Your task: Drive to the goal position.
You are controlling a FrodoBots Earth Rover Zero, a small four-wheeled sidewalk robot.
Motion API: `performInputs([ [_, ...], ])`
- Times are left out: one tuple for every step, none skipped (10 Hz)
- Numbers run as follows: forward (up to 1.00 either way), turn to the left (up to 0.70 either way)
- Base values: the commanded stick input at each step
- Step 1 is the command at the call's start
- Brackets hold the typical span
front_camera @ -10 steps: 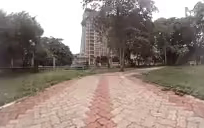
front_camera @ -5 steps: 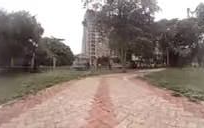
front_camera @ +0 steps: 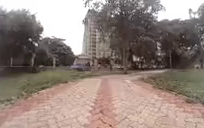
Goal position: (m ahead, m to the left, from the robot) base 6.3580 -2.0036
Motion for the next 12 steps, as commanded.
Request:
performInputs([
  [0.7,0.0],
  [0.7,0.0],
  [0.7,0.0],
  [0.7,0.0],
  [0.7,0.0],
  [0.7,0.0],
  [0.7,0.0],
  [0.7,0.0],
  [0.7,0.0],
  [0.7,0.0],
  [0.7,0.0],
  [0.7,0.0],
])
